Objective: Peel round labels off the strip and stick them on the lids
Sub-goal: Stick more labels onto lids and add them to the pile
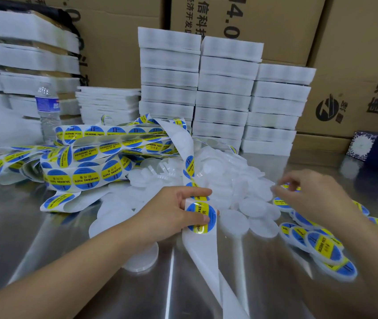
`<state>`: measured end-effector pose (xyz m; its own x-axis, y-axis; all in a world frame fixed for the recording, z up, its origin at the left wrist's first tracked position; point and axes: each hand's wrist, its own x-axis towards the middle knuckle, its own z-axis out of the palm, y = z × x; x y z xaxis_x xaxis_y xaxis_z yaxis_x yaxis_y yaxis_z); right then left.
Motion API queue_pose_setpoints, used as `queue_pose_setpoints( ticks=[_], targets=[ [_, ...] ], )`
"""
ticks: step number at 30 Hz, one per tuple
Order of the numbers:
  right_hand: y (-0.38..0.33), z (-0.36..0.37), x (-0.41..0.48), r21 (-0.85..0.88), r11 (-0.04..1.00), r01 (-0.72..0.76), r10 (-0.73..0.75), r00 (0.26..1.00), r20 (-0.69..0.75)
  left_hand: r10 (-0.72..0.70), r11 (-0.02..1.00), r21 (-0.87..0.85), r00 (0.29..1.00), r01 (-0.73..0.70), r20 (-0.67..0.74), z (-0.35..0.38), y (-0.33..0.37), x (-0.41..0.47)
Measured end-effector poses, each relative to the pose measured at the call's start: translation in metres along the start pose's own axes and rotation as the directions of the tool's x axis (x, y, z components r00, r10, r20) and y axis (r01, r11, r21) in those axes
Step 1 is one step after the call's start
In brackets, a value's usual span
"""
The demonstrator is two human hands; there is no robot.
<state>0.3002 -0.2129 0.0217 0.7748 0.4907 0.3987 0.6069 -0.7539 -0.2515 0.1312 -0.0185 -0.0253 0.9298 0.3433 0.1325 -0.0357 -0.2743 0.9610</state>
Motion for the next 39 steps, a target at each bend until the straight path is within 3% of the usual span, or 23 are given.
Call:
queue_pose_setpoints(
  ticks=[2, 4, 12, 16, 24, 32, 39],
  targets=[
    [-0.02, 0.008, -0.012, 0.186, 0.972, 0.147, -0.133, 0.987, -0.087, 0.001, 0.999, 0.052, 1.0, 0.0, -0.024, 0.0, -0.002, -0.001],
    [-0.038, 0.018, -0.025, 0.264, 0.927, 0.266, -0.235, 0.962, -0.141, 0.023, 0.993, 0.121, 0.999, -0.018, -0.038, 0.0, -0.003, -0.001],
    [-0.067, 0.05, -0.053, 0.339, 0.77, 0.541, -0.487, 0.841, -0.236, 0.156, 0.961, 0.222, 0.986, -0.166, 0.061, 0.003, -0.002, -0.006],
    [-0.067, 0.052, -0.054, 0.333, 0.766, 0.549, -0.495, 0.835, -0.239, 0.172, 0.927, 0.331, 0.984, -0.178, 0.048, 0.003, -0.004, -0.007],
    [-0.07, 0.049, -0.058, 0.315, 0.77, 0.555, -0.496, 0.831, -0.253, 0.194, 0.921, 0.338, 0.98, -0.195, 0.036, 0.003, -0.008, -0.005],
    [-0.07, 0.045, -0.057, 0.373, 0.761, 0.53, -0.5, 0.847, -0.183, 0.135, 0.991, 0.012, 0.989, -0.135, -0.052, 0.007, 0.0, -0.005],
    [-0.073, 0.044, -0.063, 0.464, 0.701, 0.542, -0.581, 0.811, -0.068, 0.058, 0.998, 0.013, 0.985, -0.057, -0.16, 0.002, -0.004, 0.0]
  ],
)
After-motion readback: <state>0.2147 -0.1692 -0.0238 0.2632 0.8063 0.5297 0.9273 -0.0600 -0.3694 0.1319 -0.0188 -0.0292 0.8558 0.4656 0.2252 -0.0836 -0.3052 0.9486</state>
